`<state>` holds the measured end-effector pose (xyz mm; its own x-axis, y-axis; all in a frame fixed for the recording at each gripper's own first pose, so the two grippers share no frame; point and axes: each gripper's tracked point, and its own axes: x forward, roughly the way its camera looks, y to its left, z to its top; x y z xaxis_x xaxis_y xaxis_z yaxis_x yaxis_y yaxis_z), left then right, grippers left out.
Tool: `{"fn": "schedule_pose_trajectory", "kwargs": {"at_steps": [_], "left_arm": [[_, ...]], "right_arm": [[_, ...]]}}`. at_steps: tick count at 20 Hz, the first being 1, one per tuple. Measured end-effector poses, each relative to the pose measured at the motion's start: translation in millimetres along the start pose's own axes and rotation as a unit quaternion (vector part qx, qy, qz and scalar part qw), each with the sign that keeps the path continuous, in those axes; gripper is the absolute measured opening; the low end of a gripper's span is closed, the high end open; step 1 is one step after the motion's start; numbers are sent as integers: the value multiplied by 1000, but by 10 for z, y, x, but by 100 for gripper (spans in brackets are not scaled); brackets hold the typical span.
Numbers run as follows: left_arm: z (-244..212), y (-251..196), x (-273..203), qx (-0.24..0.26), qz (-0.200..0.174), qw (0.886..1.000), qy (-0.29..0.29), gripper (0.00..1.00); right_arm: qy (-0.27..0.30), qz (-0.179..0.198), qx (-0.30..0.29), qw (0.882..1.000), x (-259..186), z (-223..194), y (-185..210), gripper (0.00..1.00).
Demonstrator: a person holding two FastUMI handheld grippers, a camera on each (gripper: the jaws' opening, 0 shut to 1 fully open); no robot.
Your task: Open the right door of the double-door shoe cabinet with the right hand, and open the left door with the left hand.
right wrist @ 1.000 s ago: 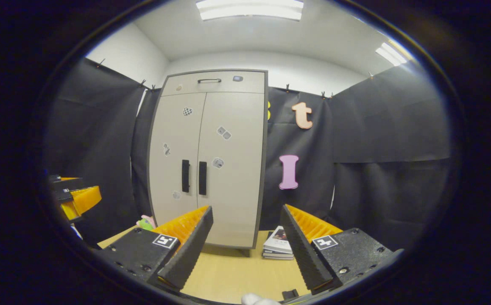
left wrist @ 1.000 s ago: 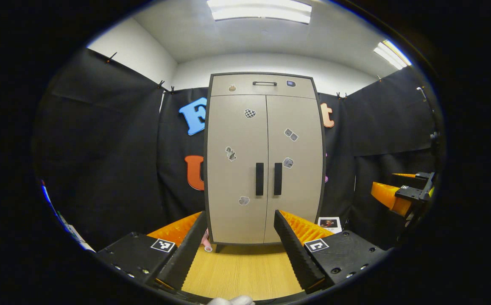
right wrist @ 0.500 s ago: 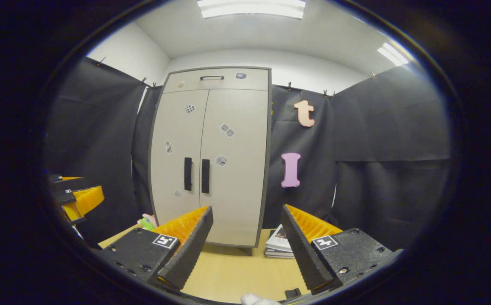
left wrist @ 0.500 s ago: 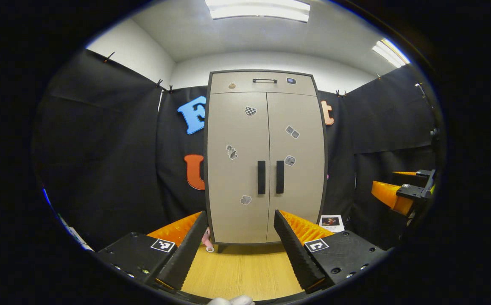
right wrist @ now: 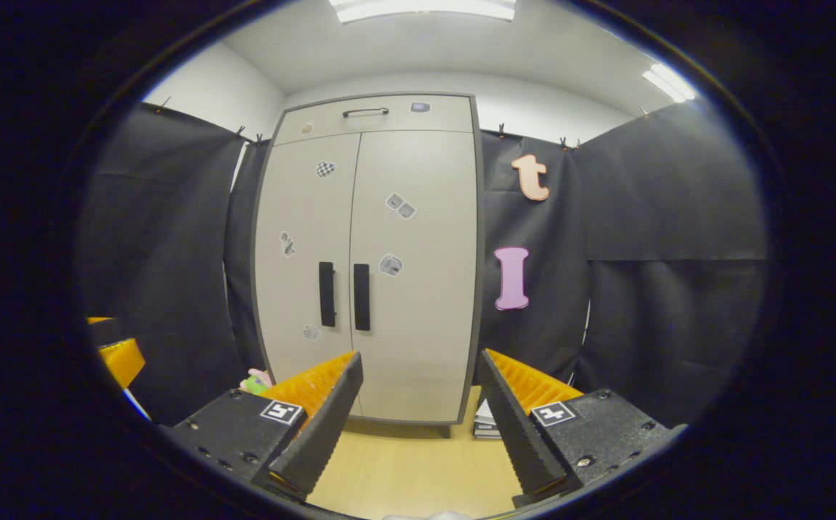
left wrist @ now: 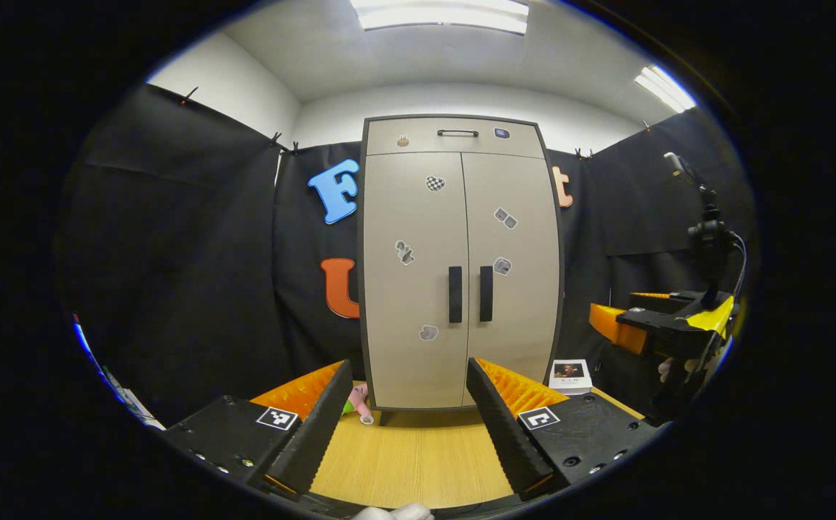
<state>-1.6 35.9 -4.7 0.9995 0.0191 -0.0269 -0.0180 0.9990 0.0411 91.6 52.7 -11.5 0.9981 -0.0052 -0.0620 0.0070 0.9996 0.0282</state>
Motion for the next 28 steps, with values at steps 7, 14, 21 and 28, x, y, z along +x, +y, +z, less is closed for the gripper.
{"fn": "schedule_pose_trajectory", "kwargs": {"at_steps": [7,14,21,28], "left_arm": [[41,250,-28,0,47,999,-4,95],[79,520,68,-2,109,994,0,95],[28,666,235,1,144,989,15,95],[69,683,296,2,144,989,16,95]], "right_arm": [[11,19,14,1000,1158,85,521,98],[7,28,10,1000,2247,178,973,95],[27,20,19,999,2776,97,1032,75],[32,11,21,999,2868,58,1051,46]]}}
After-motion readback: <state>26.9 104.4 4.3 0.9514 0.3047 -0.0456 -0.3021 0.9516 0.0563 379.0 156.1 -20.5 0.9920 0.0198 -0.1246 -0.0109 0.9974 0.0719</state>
